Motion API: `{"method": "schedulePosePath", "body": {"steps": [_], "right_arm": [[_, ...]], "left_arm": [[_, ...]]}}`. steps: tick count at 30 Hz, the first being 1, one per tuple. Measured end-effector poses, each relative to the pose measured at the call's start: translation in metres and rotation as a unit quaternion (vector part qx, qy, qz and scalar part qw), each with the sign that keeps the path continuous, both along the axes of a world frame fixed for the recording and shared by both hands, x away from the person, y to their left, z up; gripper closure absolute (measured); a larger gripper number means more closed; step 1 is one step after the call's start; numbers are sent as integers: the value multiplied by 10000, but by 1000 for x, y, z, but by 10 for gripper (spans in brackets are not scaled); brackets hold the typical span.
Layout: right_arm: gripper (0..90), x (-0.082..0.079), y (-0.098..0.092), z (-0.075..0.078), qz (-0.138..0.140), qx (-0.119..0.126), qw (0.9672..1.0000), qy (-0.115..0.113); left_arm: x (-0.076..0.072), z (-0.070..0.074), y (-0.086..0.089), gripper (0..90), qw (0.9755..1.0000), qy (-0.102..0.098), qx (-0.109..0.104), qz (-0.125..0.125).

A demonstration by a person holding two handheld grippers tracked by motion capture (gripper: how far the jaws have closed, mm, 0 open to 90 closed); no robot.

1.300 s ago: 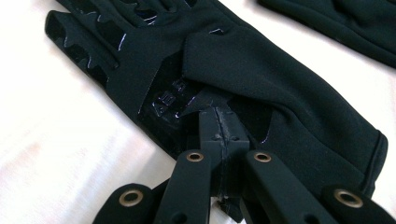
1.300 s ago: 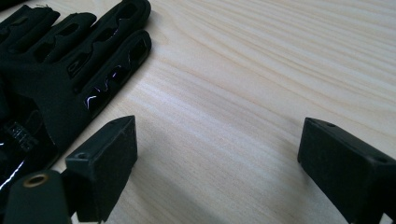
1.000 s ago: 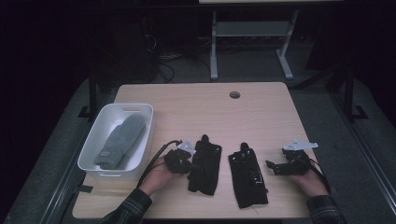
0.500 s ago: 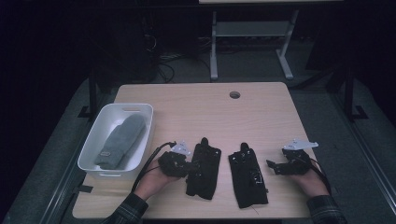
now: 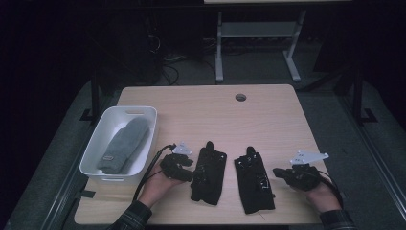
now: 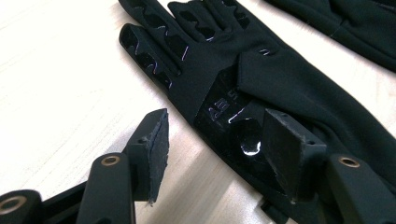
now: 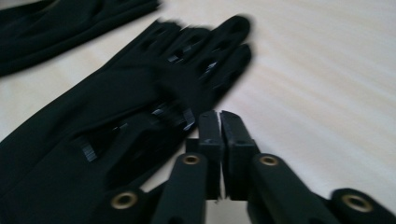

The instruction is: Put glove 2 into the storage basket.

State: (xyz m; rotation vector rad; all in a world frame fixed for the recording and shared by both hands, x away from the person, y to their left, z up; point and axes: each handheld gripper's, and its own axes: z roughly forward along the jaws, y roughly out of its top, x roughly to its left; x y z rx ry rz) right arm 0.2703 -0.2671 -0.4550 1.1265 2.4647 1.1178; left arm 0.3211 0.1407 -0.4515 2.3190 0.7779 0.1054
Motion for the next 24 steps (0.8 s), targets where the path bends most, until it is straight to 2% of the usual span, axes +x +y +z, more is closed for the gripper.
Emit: {"method": "schedulePosePath", "body": {"steps": [1,4,7,9,12,15,17,24], "right_arm": [[899,-2,2,-1,88,-29,9999,66],[899,-6,11,-5,326,-64,9991,257],[899,-5,22,-8,545,-129,9979,339],[899,-5,27,-9,610,-123,9973,384],[898,-5,33,-9,672,-133,9971,344],[899,-3,38,-9,716,-117,9967,357],[899,-3,42,-9,727,-134,9966,353],[899,0,57,-9,950,-156,9948,326]], "left_arm": [[0,-1,-1,406,10000,2,-75,63],[2,-1,-1,403,10000,-14,-37,47],[2,-2,0,400,10000,-25,30,45],[3,-3,0,400,9999,-18,-7,101],[5,-3,0,404,10000,-18,2,86],[6,-5,-2,408,9998,-11,-91,171],[8,-6,-2,410,9999,-13,-11,132],[12,-8,-4,430,9998,13,-54,205]]}}
